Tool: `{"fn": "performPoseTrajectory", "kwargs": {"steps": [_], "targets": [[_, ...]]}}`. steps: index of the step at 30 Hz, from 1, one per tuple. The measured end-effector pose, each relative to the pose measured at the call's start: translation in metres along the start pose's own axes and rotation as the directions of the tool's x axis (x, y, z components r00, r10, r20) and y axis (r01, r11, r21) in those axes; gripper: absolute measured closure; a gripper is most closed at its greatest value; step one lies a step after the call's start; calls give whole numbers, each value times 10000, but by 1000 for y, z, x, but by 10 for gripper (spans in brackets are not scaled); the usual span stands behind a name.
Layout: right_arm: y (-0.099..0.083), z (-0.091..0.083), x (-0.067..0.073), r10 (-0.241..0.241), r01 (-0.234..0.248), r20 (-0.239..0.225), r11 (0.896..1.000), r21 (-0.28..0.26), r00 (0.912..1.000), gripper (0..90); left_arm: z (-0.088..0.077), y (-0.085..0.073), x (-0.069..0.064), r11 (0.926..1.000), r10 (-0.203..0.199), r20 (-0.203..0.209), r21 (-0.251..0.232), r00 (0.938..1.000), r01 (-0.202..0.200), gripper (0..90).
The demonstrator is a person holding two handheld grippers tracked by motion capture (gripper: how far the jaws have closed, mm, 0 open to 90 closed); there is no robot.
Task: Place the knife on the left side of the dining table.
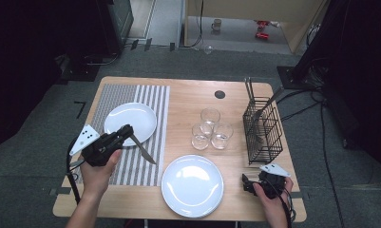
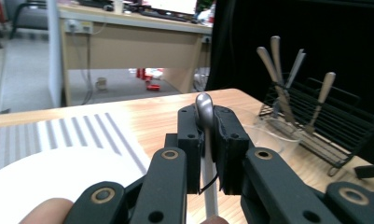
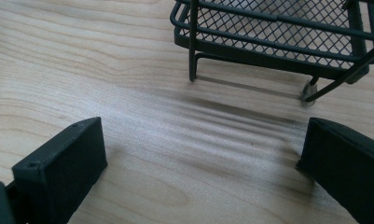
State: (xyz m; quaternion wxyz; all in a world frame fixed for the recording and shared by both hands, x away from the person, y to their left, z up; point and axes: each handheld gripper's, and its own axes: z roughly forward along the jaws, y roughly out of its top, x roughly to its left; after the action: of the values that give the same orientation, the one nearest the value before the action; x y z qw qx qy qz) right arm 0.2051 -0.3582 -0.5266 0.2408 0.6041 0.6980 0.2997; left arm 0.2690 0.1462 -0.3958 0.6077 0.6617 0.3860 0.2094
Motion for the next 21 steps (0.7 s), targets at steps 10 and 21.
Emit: {"fn": "performPoseTrajectory", "kwargs": {"steps": [10, 21], "targets": [[0, 0, 0, -1, 1, 2, 10000, -1, 10000, 0, -13, -10, 17, 9993, -382, -576, -49, 9976, 380, 809], [0, 0, 0, -2, 2, 2, 10000, 0, 10000, 0, -31, -29, 42, 9917, -1285, -1177, -146, 9847, 1277, 773]]}}
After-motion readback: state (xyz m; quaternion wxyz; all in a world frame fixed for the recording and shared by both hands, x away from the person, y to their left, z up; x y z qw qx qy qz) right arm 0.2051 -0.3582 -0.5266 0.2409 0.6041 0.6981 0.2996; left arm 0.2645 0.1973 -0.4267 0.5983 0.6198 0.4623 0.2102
